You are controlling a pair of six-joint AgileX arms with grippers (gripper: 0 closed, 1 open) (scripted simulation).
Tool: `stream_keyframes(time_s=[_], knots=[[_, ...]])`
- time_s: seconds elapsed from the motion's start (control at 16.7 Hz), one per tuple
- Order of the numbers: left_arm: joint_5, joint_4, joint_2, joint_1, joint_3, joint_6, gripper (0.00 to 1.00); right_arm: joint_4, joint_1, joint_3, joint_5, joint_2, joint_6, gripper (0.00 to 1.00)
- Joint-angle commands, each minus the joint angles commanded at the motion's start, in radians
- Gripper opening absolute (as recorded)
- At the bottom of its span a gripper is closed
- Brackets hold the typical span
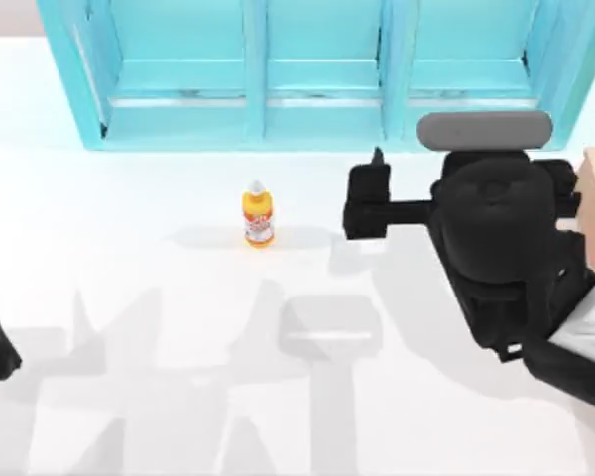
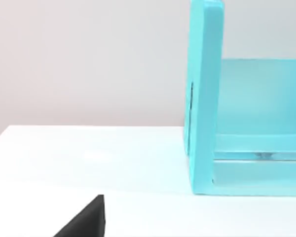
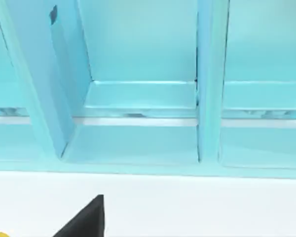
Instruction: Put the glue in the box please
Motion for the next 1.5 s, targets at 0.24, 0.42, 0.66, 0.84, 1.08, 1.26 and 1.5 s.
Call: stream_keyframes(time_s=[0.24,0.42,0.66,0.84,1.08,1.26,1.5], knots=[[0.0,0.0,0.0,0.0,0.0,0.0,1.0,0.127,0.145,0.204,0.185,0.356,0.052,1.0],[0.0,0.0,0.0,0.0,0.0,0.0,1.0,0.201,0.226,0.327,0.299,0.579,0.076,1.0],[0.0,0.0,0.0,0.0,0.0,0.0,1.0,0.264,0.292,0.437,0.401,0.783,0.089,1.0],[0.0,0.0,0.0,0.0,0.0,0.0,1.0,0.281,0.31,0.468,0.429,0.841,0.091,1.0],[0.0,0.0,0.0,0.0,0.0,0.0,1.0,0.281,0.31,0.468,0.429,0.841,0.091,1.0],[0.0,0.0,0.0,0.0,0.0,0.0,1.0,0.282,0.296,0.48,0.419,0.848,0.082,1.0],[0.0,0.0,0.0,0.0,0.0,0.0,1.0,0.303,0.225,0.591,0.353,0.925,0.022,1.0]])
